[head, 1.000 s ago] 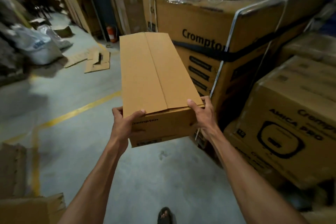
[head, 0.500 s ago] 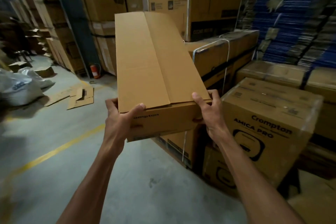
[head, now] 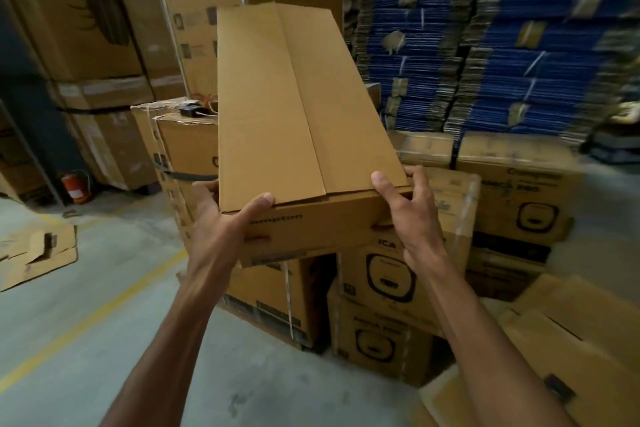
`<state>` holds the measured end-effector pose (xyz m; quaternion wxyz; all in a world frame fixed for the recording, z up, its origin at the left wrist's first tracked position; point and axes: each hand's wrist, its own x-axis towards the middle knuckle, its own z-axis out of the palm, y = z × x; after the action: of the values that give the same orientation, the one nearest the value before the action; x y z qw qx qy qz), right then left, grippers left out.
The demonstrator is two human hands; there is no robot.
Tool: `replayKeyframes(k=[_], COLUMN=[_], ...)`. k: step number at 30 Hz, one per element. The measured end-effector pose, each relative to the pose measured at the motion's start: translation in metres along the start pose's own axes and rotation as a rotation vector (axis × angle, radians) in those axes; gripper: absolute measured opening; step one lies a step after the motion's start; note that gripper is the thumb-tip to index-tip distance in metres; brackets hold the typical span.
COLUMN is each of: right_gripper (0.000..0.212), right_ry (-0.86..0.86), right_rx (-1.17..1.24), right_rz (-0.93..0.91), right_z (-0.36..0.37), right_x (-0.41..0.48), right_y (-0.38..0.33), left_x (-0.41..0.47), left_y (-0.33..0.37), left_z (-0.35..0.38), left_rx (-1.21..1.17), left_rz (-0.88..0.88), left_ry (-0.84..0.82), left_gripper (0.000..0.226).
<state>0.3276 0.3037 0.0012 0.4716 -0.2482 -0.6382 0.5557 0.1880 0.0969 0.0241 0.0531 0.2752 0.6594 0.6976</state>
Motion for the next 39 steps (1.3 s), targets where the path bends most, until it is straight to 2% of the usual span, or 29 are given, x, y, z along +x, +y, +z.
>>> replayKeyframes(k=[3,6,12,17,23,31,39], right_gripper=[0.028,0.023,0.041,0.029,0.03,0.032,0.03], right_ry=[0.079,0.149,0.287,0.403,0.495,0.575,0.65], right_rx=[-0.012,-0.022,-0.129,-0.189,-0.164,-0.269,-0.288], right_rz=[0.013,0.011,0.022,0.06,0.136,0.25,0.385], right_z=[-0.029,-0.056,-0.094,-0.107,-0.085,-0.04,-0.023], right_x=[0.008,0.015,0.038,0.067,0.121,0.2,0.239], right_y=[0.0,0.003,0.012,0.03,0.059,0.092,0.127], left_x=[0.011,0.023,0.058,0.104,0.184,0.294,0.341], left_y=[-0.003,-0.006,-0.018,-0.046,-0.088,-0.13,-0.174], left_z=[0.03,0.061,0.123,0.169,0.206,0.235,0.26], left_rx=[-0.02,-0.06,-0.112,-0.121,-0.119,-0.142,-0.109], left_rz=[-0.003,-0.018,-0.046,-0.112,-0.158,-0.285,-0.394], left_ry=[-0.095,-0.198,-0.373,-0.467,-0.559,-0.686,-0.77], left_gripper=[0.082,0.078,0.076,0.064,0.062,0.058,0.062])
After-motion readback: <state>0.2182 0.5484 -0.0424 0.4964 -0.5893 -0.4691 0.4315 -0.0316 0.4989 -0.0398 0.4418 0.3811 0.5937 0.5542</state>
